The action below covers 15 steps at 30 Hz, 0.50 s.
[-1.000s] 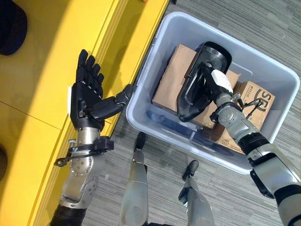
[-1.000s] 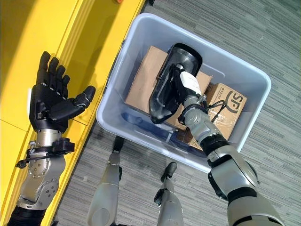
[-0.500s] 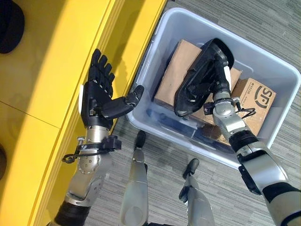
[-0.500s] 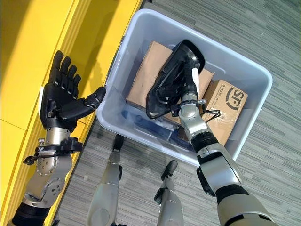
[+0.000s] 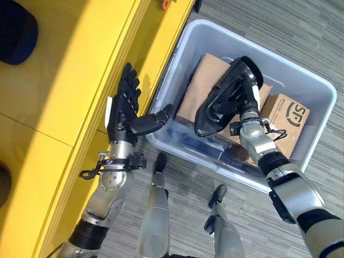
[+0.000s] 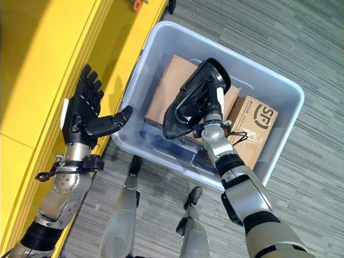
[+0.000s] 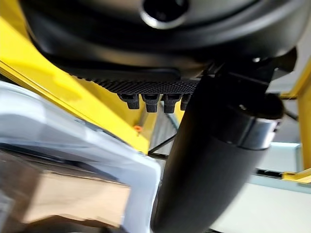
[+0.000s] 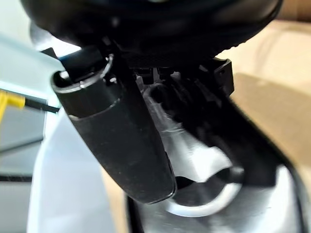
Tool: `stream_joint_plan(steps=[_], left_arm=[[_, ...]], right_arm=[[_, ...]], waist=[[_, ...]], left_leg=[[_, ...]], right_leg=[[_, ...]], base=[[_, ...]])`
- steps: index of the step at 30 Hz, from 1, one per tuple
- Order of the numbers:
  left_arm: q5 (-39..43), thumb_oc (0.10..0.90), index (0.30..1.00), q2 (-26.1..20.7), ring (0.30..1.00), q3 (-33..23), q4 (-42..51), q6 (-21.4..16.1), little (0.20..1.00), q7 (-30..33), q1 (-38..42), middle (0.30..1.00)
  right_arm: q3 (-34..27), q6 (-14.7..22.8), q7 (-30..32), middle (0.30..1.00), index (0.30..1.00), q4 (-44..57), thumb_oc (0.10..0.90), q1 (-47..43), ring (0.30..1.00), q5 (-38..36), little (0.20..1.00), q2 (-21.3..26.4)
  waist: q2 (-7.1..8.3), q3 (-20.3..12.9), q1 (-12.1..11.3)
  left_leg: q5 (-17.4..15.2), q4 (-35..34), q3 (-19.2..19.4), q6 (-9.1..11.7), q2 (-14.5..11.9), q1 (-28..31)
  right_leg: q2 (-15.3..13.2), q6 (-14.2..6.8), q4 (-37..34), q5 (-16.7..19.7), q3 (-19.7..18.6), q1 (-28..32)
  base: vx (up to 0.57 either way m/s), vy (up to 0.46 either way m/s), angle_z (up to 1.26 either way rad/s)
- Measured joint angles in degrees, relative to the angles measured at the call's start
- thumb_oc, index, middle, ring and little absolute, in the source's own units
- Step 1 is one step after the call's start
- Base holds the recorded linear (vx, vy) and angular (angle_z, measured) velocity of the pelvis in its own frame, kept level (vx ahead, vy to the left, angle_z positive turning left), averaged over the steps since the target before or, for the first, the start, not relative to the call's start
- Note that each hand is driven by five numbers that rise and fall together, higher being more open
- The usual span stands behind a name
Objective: Move parts from the plastic box to the shelf.
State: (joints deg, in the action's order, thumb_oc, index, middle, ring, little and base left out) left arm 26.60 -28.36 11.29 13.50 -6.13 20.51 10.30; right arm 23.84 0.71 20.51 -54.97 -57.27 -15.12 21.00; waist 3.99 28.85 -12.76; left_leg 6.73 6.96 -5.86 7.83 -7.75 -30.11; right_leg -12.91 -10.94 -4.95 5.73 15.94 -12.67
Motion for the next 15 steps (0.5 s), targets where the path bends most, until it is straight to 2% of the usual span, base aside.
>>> stream_joint_plan(steps=[5, 7, 11, 15], left_arm=[[0.1, 0.900, 1.000, 0.0, 1.000, -1.2, 0.2, -0.1, 1.000, -0.1, -4.6, 1.000], [0.1, 0.900, 1.000, 0.0, 1.000, -1.3, 0.2, -0.2, 1.000, -0.2, -4.8, 1.000], [0.0, 0.900, 1.000, 0.0, 1.000, -1.5, 0.5, -0.2, 1.000, -0.8, -3.9, 1.000], [-0.3, 0.900, 1.000, 0.1, 1.000, -1.4, 0.6, -0.3, 1.000, -0.8, -2.7, 1.000]], right_arm=[[5.0, -0.8, -2.8, 1.000, 1.000, -4.0, 0.900, -0.7, 1.000, 14.8, 1.000, 2.6], [5.3, -1.1, -3.5, 1.000, 1.000, -4.1, 0.900, -0.9, 1.000, 17.0, 1.000, 2.8], [13.9, -2.2, -5.1, 1.000, 1.000, -3.5, 0.900, -1.8, 1.000, 30.3, 1.000, 6.0], [18.9, -2.5, -7.8, 1.000, 1.000, -2.9, 0.900, -3.7, 1.000, 42.2, 1.000, 8.2]], waist=[[0.02, 0.0, -0.3], [0.02, 0.0, -0.2], [0.14, 0.0, 0.0], [0.17, 0.0, 0.1]], left_leg=[[0.0, 0.0, -0.1, 0.0, 0.0, 0.0], [0.0, 0.0, -0.1, 0.0, 0.0, 0.0], [0.0, 0.0, -0.1, 0.0, 0.0, 0.0], [0.0, 0.1, -0.1, 0.0, 0.0, 0.1]], right_leg=[[0.0, 0.0, 0.0, 0.0, 0.1, 0.1], [0.0, 0.0, 0.0, 0.0, 0.1, 0.1], [0.0, 0.0, 0.0, 0.1, 0.0, 0.1], [0.1, 0.0, 0.0, 0.2, 0.0, 0.1]], base=[[0.00, 0.000, 0.00], [0.00, 0.000, 0.00], [0.00, 0.000, 0.00], [0.00, 0.000, 0.00]])
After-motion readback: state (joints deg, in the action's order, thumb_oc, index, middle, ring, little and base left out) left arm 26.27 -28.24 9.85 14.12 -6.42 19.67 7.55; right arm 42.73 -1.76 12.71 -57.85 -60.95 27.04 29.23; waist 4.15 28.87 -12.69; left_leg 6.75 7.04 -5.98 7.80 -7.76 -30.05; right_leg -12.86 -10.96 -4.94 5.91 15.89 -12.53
